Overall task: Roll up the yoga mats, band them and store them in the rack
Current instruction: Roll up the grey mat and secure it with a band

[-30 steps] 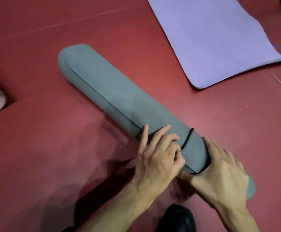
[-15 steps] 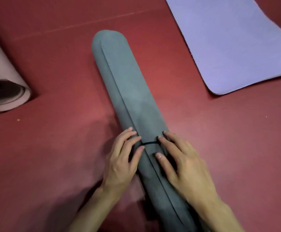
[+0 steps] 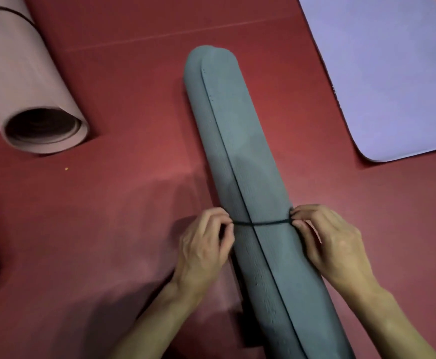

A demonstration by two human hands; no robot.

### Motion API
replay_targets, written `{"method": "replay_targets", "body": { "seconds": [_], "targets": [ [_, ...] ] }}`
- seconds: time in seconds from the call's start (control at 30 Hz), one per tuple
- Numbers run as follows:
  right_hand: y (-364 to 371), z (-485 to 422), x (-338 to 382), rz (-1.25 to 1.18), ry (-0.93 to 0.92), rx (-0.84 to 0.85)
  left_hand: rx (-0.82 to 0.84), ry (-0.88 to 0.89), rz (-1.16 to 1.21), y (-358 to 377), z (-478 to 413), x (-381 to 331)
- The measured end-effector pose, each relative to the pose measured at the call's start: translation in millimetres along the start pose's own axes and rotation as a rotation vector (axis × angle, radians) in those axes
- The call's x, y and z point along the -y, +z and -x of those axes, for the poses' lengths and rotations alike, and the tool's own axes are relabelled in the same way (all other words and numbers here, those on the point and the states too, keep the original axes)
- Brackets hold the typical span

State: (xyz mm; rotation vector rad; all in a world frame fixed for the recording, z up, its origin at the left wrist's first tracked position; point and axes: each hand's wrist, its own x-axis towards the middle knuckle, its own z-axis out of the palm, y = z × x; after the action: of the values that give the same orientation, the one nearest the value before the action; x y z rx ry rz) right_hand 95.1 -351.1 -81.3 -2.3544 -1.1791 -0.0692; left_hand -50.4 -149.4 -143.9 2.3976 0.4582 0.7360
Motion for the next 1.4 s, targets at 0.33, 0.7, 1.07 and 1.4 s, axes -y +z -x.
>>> {"method": "replay_targets", "body": {
  "seconds": [0.33, 0.7, 1.07, 1.4],
  "targets": [
    [20.4, -32.6, -16.5, 0.008, -0.019, -0.105, -0.043, -0.017, 0.164, 13.6, -15.4, 10.6],
    [22.2, 2.0, -47.1, -0.259, 0.145, -0.047, -0.023, -0.040, 0.039, 18.3, 26.6, 13.5],
    [26.0, 6.7, -53.4, -0.301, 0.288, 0.052, 0.013, -0.123, 0.094, 23.3, 35.5, 12.1],
    [35.5, -37.9, -65.2, 0.173, 0.345, -0.132, 0.025, 0.005, -0.327, -2.2, -34.7, 53.6]
  ]
}}
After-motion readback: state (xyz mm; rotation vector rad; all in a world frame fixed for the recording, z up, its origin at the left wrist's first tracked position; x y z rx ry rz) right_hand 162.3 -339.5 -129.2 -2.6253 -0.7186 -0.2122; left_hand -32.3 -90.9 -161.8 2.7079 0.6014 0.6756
